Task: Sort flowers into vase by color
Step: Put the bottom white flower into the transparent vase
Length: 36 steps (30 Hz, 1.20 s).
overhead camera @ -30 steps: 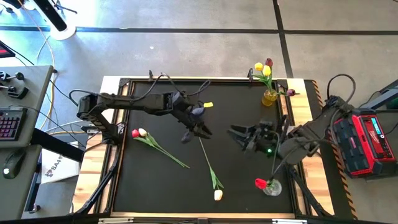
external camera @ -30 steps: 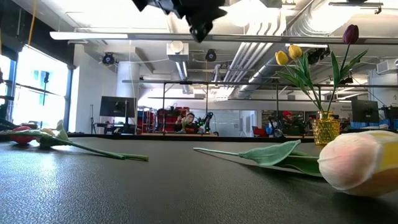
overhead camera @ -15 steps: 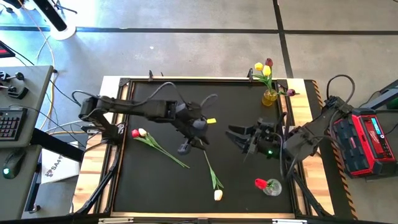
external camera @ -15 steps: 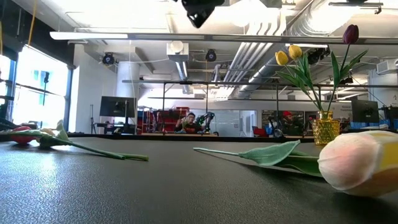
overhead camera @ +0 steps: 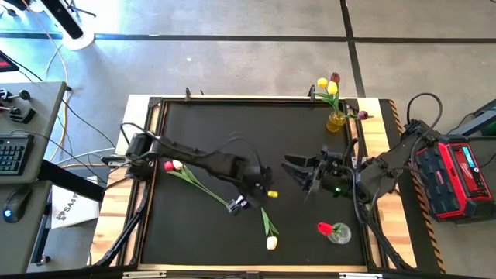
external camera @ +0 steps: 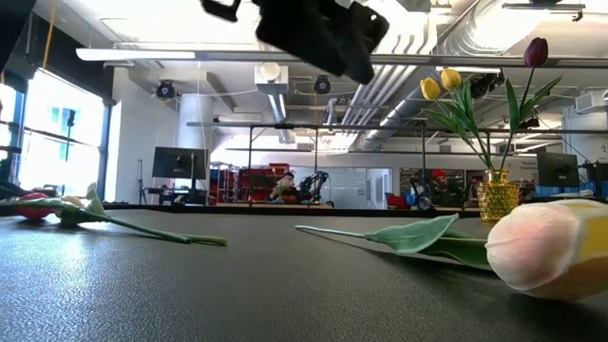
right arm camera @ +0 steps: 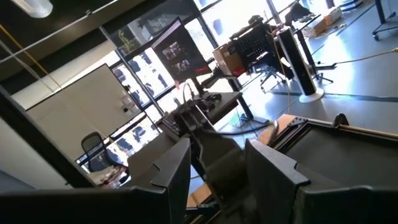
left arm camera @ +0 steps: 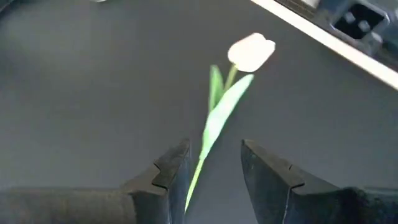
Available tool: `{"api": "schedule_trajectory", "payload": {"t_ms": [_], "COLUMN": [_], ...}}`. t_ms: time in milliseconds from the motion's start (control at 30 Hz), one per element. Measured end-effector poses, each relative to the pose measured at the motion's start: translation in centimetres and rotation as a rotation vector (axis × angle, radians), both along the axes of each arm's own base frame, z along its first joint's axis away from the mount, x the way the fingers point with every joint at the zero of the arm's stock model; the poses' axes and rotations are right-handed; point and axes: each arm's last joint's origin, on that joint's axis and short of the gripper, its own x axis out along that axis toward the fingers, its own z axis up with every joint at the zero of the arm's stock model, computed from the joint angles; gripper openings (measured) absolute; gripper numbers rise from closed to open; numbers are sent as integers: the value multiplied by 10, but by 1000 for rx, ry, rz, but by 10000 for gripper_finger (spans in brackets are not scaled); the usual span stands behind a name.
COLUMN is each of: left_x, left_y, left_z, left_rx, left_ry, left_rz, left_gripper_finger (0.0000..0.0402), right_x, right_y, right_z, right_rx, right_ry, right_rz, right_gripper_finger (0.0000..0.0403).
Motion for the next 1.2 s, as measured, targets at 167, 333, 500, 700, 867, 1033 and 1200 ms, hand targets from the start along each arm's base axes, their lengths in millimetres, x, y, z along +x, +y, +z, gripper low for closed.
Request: {"api": "schedule_trajectory", "payload": {"t_ms": [167,333,500,700,867,1033,1200], "left_x": [7,17,20,22,23,25,25], "left_y": [-16,-20,-18,-15,-15,-10,-10], "left_z": [-25,-52,-73,-90,-96,-105,-115], "left_rx": [30,123,185,197,214,209,189], "left_ry": [10,19,63,107,80,96,150], "left_rz": [-80,-53,-28,-20,-5,3,42], "left_gripper_finger": [129,129,129,129,110,68,42], "right_x": [-2,-3,-1,6,10,10,10], "right_y": [4,4,5,11,14,15,15], "right_z": [0,0,-2,-9,-13,-13,-13], "right_rx": [-2,7,8,6,20,25,25], "right_ry": [3,0,3,17,21,15,15], "right_rz": [16,19,18,21,24,27,28], "right_gripper_finger": [141,141,141,141,141,141,141]}}
